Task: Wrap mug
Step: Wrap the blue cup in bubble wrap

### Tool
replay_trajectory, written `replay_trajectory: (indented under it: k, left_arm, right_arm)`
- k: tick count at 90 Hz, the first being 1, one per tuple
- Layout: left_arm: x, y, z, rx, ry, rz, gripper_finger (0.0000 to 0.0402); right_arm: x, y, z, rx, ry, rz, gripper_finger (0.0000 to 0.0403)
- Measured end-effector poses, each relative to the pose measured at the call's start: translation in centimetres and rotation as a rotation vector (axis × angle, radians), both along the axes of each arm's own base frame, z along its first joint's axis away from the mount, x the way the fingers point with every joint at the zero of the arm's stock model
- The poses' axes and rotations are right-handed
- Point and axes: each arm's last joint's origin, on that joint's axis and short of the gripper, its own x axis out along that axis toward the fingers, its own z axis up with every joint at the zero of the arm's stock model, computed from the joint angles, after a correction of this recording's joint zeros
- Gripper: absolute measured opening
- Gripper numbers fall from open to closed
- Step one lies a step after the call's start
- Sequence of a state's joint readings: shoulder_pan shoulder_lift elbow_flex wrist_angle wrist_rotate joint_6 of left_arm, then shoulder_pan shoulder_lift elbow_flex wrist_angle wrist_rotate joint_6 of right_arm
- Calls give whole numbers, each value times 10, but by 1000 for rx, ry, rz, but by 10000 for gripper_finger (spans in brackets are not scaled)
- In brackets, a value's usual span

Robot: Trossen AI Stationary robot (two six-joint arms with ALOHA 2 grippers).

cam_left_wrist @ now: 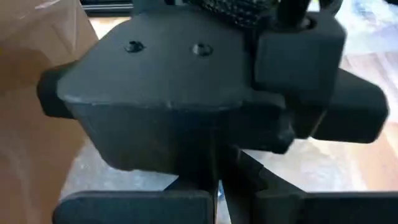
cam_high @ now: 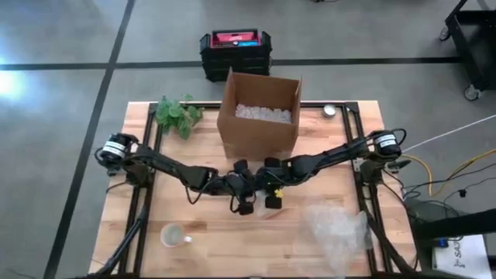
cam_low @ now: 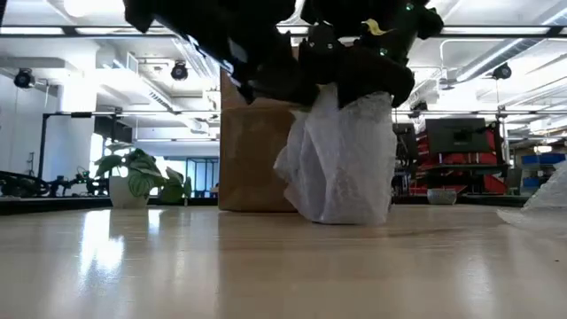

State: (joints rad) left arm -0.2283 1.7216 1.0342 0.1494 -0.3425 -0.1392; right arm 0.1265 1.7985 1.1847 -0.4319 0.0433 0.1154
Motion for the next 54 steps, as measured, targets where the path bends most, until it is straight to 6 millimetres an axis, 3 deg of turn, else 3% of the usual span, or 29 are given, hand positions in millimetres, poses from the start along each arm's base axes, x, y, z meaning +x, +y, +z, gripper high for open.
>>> replay_trajectory:
  k: [9,22,30,43,54]
  left_arm:
    - [3,9,-23,-42,32,0,0]
    - [5,12,-34,-111,8,-38,0]
    - [4,12,-35,-113,17,-46,0]
    - [4,11,-35,-120,21,-51,0]
    - [3,12,-32,-120,19,-51,0]
  right_arm:
    - [1,1,0,0,-7,1,2]
    - [0,3,9,17,17,17,2]
    - [-2,5,28,18,34,27,2]
    - [-9,3,77,2,15,48,2]
    - [-16,-4,94,-54,-27,28,2]
